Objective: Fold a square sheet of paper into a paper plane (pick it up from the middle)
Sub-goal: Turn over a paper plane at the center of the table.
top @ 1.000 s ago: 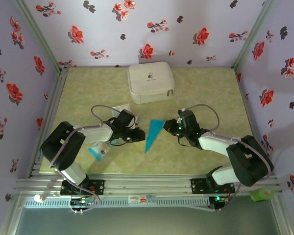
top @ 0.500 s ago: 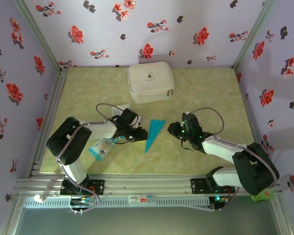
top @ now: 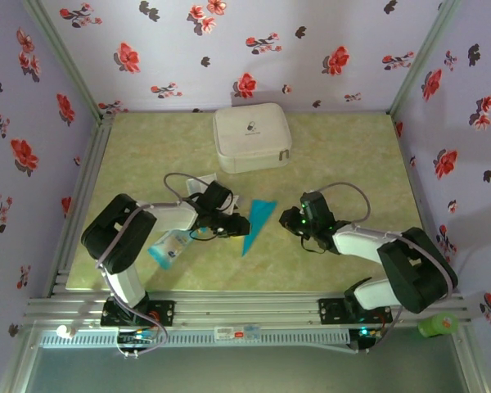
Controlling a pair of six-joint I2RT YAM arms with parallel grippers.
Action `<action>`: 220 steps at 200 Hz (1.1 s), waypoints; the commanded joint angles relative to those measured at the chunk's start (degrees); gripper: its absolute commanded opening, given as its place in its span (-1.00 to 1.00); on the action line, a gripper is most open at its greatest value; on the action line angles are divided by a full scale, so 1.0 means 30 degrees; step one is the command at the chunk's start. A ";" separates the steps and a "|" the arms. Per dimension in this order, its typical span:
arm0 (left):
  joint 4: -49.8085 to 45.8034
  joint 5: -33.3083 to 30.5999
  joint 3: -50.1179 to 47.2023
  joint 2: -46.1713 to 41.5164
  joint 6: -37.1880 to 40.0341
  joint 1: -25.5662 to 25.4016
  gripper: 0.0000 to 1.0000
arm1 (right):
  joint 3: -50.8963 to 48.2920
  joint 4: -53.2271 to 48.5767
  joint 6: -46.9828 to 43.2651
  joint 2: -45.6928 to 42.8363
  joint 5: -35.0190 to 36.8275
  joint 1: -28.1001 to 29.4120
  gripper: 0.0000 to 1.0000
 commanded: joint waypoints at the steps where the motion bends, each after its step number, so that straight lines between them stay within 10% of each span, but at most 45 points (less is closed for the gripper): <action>1: 0.0336 0.0714 0.0316 0.0544 0.0181 -0.0195 -0.38 | -0.0029 0.0878 0.0247 0.0209 -0.0234 0.0115 -0.72; 151: 0.2732 0.1401 -0.0609 -0.0106 -0.0489 -0.0235 -0.85 | 0.0345 0.1511 0.0794 0.0797 -0.0803 0.0350 -0.64; 220: -0.2068 -0.6590 -0.0292 -0.3402 0.0762 -0.1229 -0.97 | 0.2795 -0.0472 0.1136 0.0297 -0.2388 0.0826 -0.27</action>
